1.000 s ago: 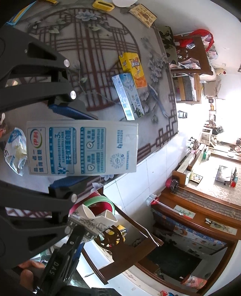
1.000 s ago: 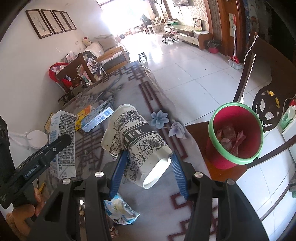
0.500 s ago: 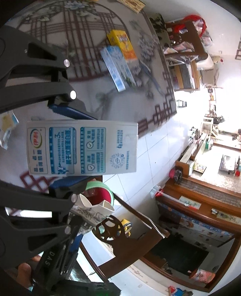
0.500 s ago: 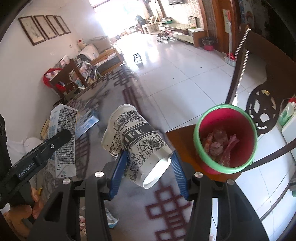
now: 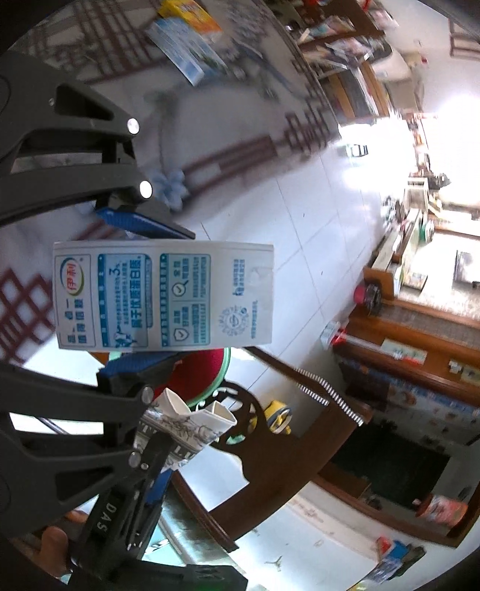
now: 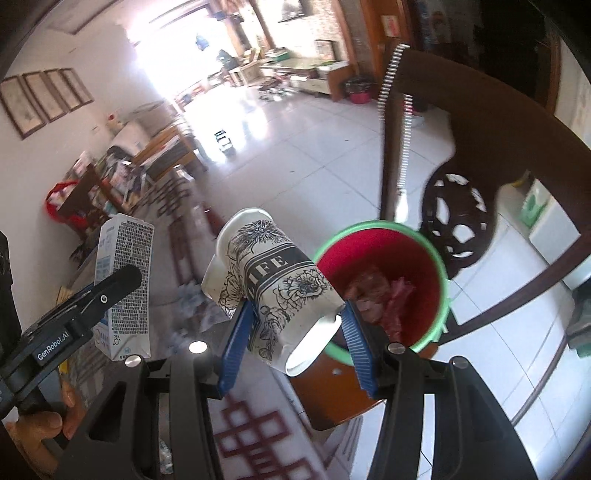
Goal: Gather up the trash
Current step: 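Open both tools to drop the cup and carton into the bucket, then move both tools back over the table toward the remaining trash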
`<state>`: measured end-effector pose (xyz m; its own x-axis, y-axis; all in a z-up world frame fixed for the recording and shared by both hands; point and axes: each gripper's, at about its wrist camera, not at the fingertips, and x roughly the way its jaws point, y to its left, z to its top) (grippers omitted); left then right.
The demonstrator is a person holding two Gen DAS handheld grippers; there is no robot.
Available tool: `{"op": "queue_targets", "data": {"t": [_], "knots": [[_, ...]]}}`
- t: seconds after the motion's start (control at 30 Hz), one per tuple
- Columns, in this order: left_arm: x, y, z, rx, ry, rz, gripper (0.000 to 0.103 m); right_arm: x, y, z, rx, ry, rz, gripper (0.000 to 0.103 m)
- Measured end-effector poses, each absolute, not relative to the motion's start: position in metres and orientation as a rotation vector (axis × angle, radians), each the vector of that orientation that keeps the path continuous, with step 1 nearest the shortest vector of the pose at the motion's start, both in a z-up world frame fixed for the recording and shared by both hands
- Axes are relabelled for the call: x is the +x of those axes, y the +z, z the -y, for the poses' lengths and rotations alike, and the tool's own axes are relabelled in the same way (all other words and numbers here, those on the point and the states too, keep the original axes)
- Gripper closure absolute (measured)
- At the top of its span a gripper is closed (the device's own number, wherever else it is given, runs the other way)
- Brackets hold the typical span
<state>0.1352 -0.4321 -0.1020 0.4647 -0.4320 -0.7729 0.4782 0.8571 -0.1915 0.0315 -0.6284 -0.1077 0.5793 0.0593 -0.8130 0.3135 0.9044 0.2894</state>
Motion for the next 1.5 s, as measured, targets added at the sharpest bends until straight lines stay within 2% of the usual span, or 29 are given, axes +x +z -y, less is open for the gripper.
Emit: {"op": "queue_targets", "data": {"t": [0.37, 0.63, 0.7, 0.73, 0.77, 0.9, 1.0, 1.2, 1.5], "knots": [[0.155, -0.119, 0.521, 0.126, -0.725, -0.962, 0.051, 0.036, -0.127, 0.682, 0.500, -0.278, -0.959, 0.054], [0.162, -0.126, 0.547, 0.154, -0.770, -0.966, 0.051, 0.044, -0.125, 0.697, 0.479, -0.330, -0.939, 0.052], [0.164, -0.128, 0.554, 0.166, -0.800, -0.984, 0.042, 0.047, -0.127, 0.699, 0.473, -0.330, -0.939, 0.048], [0.165, -0.129, 0.555, 0.177, -0.799, -0.987, 0.025, 0.049, -0.129, 0.700, 0.476, -0.324, -0.942, 0.042], [0.166, -0.129, 0.556, 0.179, -0.795, -0.976, 0.023, 0.049, -0.129, 0.701, 0.482, -0.331, -0.932, 0.041], [0.165, -0.122, 0.548, 0.153, -0.805, -0.953, 0.023, 0.046, -0.128, 0.699, 0.475, -0.365, -0.939, 0.039], [0.162, -0.107, 0.522, 0.130, -0.786, -0.912, 0.023, 0.041, -0.123, 0.690, 0.456, -0.346, -0.945, 0.039], [0.146, -0.080, 0.405, 0.000, -0.580, -0.857, 0.023, 0.044, -0.115, 0.639, 0.397, -0.218, -0.976, 0.039], [0.103, -0.086, 0.220, -0.085, -0.226, -0.884, 0.023, 0.059, -0.110, 0.504, 0.256, 0.081, -1.036, 0.039]]}}
